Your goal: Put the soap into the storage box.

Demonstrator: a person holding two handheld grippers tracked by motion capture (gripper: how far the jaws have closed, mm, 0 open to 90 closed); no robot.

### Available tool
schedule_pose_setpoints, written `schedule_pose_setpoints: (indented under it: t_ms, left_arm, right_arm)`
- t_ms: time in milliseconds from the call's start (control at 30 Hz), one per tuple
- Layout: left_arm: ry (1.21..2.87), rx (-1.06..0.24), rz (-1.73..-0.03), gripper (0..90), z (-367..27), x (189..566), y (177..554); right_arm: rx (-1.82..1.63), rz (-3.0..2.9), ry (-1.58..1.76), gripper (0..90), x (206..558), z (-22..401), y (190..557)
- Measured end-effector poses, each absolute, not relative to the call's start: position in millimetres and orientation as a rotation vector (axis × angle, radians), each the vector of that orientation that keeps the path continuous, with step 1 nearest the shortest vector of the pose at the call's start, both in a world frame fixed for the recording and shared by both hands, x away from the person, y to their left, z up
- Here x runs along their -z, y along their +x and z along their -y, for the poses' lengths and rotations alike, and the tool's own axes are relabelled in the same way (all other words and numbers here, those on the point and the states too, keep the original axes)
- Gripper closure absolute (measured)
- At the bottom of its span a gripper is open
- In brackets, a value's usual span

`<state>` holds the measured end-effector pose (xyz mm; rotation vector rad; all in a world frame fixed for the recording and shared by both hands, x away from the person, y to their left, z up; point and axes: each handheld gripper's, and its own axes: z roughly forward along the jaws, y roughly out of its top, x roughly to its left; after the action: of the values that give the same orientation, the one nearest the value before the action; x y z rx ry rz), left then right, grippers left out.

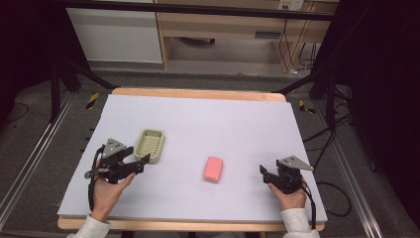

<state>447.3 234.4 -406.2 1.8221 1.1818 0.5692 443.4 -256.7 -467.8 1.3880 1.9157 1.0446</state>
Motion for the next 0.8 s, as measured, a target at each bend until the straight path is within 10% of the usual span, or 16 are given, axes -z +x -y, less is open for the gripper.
schedule_pose_setpoints:
  t_ms: [800]
  left_arm:
    - [1.859, -0.56, -1.129, 31.0, -199, 404, 458]
  right_arm:
    - [-1.033, -1.927, 1.37, 33.0, 467, 254, 445]
